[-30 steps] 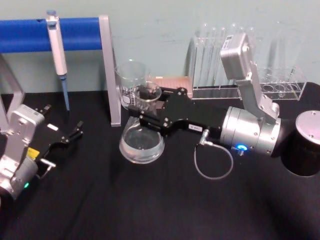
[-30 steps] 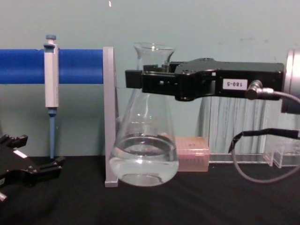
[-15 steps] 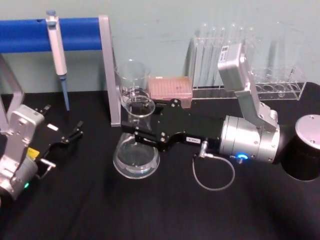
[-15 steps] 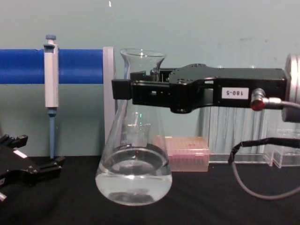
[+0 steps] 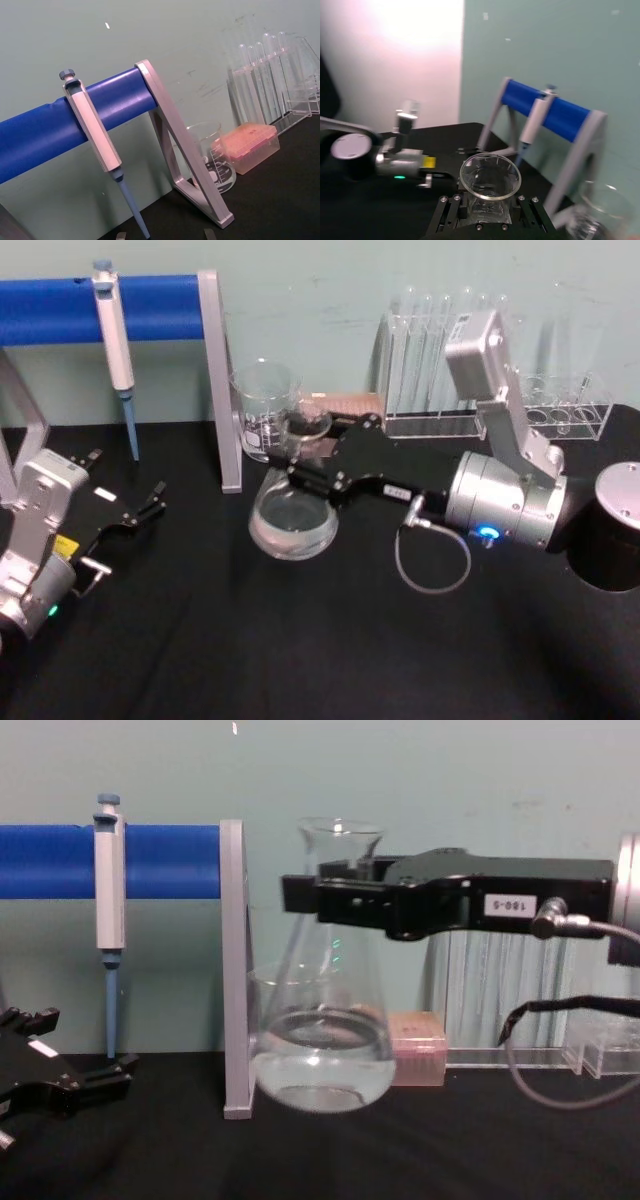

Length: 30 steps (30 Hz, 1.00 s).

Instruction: Grasp the erlenmeyer flask with one hand, shake it three times, then place it back.

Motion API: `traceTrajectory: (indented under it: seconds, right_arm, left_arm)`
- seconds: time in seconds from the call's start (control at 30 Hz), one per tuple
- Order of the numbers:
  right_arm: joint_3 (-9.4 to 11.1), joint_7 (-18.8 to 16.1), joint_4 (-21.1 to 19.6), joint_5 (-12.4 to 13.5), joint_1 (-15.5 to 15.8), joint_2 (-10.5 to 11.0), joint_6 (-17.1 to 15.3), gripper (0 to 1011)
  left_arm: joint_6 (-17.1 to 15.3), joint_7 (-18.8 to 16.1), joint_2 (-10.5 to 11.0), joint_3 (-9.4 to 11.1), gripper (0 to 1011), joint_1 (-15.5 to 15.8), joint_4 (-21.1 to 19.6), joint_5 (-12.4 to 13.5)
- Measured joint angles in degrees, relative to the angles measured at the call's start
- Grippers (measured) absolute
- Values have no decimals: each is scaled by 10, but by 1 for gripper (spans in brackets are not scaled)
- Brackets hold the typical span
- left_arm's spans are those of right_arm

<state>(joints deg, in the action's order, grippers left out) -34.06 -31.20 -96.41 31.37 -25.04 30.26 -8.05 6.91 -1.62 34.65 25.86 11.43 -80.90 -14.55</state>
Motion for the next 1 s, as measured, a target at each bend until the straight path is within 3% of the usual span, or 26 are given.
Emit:
traceTrajectory:
  seconds: [0.5,1.0]
  right_arm:
    - [56,76,51,-37,2,-18,-1,451]
    - [102,107,79,-57,4,-31,-3,451]
  left_arm:
    - [0,0,0,0,1001,0,0,0]
    - [0,0,0,0,1001,0,0,0]
